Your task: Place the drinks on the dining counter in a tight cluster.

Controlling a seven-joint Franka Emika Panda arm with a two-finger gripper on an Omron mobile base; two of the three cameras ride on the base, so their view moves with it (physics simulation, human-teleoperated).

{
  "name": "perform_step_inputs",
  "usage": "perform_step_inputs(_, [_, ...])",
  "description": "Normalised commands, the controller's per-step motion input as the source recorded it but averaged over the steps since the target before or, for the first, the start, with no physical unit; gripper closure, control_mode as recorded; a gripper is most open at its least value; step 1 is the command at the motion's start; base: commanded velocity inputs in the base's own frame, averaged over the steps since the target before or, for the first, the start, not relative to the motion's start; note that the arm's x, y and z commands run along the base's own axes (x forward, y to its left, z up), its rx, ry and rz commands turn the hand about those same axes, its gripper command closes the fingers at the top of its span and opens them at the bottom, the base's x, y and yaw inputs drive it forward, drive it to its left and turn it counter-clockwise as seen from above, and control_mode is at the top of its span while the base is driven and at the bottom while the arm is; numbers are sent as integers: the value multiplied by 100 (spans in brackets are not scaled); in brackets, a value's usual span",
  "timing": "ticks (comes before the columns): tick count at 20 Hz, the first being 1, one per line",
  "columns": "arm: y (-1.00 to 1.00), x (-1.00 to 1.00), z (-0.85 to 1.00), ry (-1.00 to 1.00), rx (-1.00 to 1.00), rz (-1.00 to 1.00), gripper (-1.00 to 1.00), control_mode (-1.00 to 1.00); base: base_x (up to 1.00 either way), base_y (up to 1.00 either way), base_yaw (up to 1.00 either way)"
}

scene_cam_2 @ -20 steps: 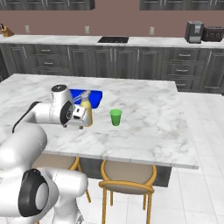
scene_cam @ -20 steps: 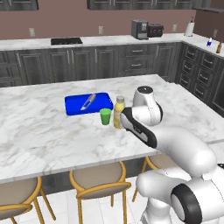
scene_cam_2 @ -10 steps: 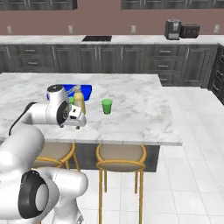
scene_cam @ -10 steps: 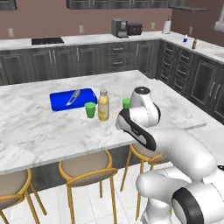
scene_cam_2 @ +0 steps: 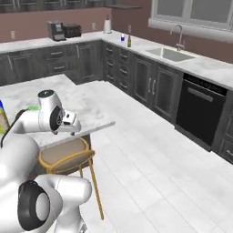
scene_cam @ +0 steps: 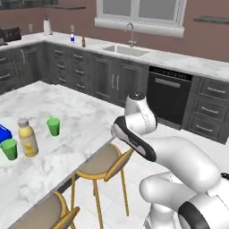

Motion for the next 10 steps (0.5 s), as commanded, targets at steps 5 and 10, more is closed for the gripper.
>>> perform_step_inputs(5, [0, 0, 0, 0, 0, 0, -100, 100, 0, 0, -94])
perform_step_inputs(10, [0, 0, 0, 0, 0, 0, -100, 100, 30, -3, -62])
